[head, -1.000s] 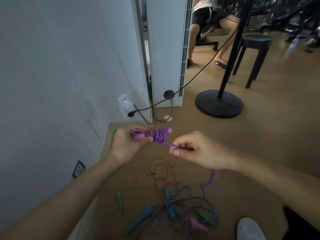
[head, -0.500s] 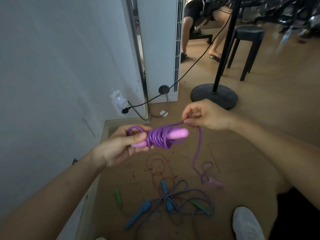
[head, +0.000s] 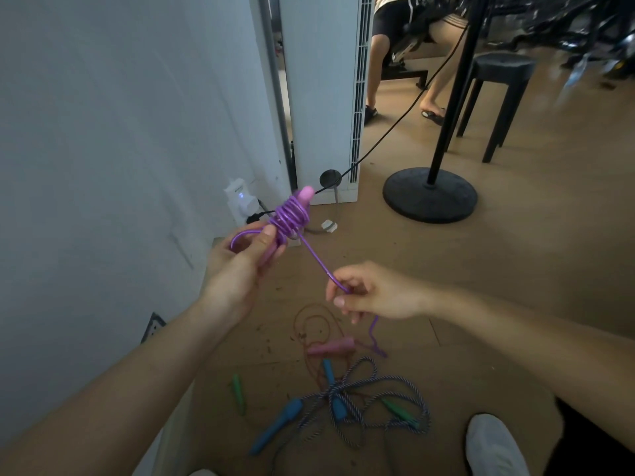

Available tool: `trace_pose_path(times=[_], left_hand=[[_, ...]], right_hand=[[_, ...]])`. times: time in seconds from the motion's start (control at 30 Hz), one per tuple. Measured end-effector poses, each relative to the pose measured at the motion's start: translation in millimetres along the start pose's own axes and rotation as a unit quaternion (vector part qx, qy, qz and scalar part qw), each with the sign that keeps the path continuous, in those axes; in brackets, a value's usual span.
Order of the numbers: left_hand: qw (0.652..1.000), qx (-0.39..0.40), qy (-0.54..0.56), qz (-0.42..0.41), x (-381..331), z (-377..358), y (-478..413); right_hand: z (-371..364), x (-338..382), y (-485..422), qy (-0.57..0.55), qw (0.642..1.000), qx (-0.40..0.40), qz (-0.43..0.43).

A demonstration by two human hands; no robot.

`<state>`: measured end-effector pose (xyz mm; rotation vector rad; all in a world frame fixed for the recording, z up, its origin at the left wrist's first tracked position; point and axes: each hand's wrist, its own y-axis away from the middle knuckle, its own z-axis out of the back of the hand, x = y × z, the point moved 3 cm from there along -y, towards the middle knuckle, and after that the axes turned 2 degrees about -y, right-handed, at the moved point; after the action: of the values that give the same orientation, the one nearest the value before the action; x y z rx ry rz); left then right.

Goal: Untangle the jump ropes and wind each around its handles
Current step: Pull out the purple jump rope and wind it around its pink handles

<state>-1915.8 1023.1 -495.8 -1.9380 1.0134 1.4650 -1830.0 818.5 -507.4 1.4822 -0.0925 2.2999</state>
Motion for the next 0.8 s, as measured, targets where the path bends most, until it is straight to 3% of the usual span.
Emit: trace_pose_path(times=[0.1, 0.17, 0.27, 0.33, 0.43, 0.57, 0.63, 0.8], left_hand=[[0.963, -0.003, -0.245, -0.113, 2, 5, -2], [0.932, 0.024, -0.334, -0.14, 4, 0, 2], [0.872, 0.129, -0.445, -0.161, 5, -13, 11], [0.851, 0.222, -0.458, -0.131, 6, -16, 15], [0.852, 0.322, -0.41, -0.048, -2, -19, 20], [0.875, 0.406, -0.257, 0.061, -12, -17, 22], [0.906, 0.384, -0.145, 0.104, -10, -13, 19], [0.958, 0.225, 0.107, 0.139, -11, -16, 13]], right_hand=[[2, 24, 8, 0.066, 0.997, -0.015, 0.046], [12, 35, 11, 0.128, 0.987, -0.054, 0.076], [27, 45, 13, 0.182, 0.972, -0.109, 0.101], [41, 44, 13, 0.147, 0.974, -0.144, 0.095], [62, 38, 11, 0.108, 0.976, -0.168, 0.083], [77, 29, 6, 0.061, 0.981, -0.165, 0.079], [79, 22, 3, 0.036, 0.984, -0.161, 0.069], [68, 1, -3, -0.017, 0.988, -0.152, 0.033]])
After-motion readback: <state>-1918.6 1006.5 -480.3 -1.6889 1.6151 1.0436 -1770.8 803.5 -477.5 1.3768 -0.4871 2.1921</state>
